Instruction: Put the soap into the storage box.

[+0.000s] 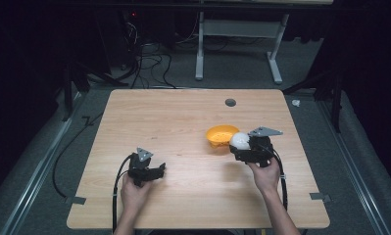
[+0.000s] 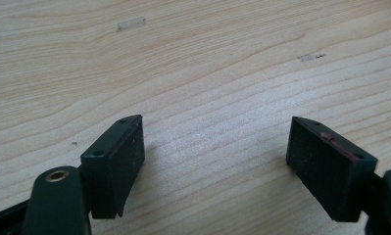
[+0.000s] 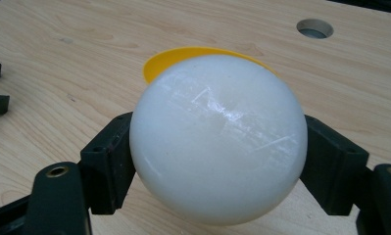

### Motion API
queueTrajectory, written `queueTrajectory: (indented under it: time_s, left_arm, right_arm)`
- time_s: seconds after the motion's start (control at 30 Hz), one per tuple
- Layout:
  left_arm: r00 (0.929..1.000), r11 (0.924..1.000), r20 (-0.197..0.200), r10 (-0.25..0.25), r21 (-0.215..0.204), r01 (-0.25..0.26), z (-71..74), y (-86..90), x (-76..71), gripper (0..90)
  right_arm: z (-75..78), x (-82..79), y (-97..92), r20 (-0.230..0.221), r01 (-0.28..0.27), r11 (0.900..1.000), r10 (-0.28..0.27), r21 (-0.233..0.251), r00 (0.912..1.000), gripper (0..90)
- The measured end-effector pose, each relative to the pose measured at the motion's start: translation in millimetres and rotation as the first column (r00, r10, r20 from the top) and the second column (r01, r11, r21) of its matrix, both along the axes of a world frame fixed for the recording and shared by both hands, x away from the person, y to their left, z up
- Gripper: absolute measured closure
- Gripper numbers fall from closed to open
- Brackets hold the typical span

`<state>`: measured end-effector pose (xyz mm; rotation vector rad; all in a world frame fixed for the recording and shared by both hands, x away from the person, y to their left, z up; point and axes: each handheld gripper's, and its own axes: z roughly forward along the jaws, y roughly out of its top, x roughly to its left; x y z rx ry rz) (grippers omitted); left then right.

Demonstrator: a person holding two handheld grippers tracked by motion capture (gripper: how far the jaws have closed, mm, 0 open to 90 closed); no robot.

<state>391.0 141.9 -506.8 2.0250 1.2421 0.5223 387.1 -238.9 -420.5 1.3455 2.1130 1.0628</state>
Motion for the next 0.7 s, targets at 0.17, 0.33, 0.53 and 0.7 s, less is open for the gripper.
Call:
queueTrajectory:
  time_s: [0.17,0.33,0.53,0.7]
  left_arm:
    - [1.0,1.0,0.0,-0.001,0.001,0.001,0.0,0.0,0.0,22.7]
    - [1.0,1.0,0.0,-0.001,0.0,0.001,0.0,0.0,0.0,22.6]
    - [1.0,1.0,0.0,-0.001,0.0,0.001,0.0,0.1,0.0,22.6]
    - [1.0,1.0,0.001,0.0,-0.002,0.0,-0.1,0.1,0.0,22.6]
  right_arm:
    - [3.5,3.7,2.6,0.01,-0.008,1.0,0.008,0.001,0.9999,24.8]
    - [6.4,7.7,4.2,0.014,-0.012,0.9999,0.012,-0.005,0.9998,24.8]
    - [10.6,16.9,7.6,0.018,-0.02,0.9997,0.021,-0.012,0.9996,24.8]
    - [10.9,23.0,9.3,0.014,-0.026,0.9996,0.026,-0.012,0.9996,24.8]
